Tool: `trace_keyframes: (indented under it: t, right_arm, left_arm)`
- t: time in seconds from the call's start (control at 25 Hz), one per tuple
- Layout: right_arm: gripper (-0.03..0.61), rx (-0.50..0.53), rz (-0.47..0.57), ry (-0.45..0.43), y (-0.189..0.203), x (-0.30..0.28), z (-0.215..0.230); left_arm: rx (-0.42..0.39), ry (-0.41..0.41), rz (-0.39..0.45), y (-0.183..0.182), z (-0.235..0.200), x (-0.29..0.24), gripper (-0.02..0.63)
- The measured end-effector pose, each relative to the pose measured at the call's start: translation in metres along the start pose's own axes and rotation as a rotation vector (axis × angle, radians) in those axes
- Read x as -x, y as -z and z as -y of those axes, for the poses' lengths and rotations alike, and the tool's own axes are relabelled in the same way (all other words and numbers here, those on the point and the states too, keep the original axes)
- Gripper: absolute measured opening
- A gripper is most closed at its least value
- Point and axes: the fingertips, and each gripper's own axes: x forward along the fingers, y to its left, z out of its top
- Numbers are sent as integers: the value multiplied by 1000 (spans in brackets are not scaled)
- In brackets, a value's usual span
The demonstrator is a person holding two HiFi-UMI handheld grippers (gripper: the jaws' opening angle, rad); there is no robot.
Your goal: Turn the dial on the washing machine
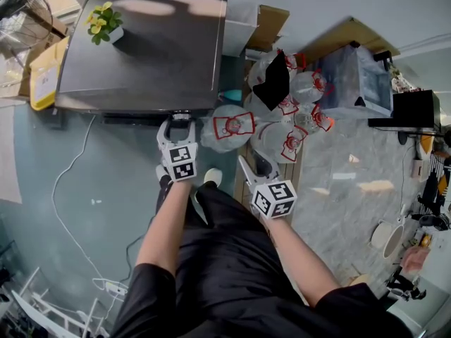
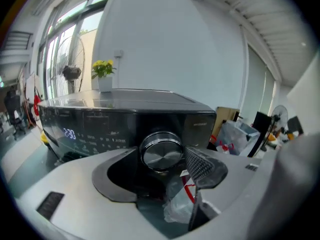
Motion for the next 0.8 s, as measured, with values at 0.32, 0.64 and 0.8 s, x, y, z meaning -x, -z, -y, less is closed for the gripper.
trace_keyframes:
  t: [0.32, 0.64, 0.8]
  right_arm:
    - [146, -30, -11, -1, 6, -1, 1]
    - [144, -31, -16, 5, 9, 3, 5]
    - [144, -33, -16, 6, 11, 3, 6]
  left_arm:
    - [252, 67, 44, -1, -2, -1, 293]
    - [384, 71, 24, 4, -7, -6, 288]
    - [358, 68, 18, 5, -5, -7, 268]
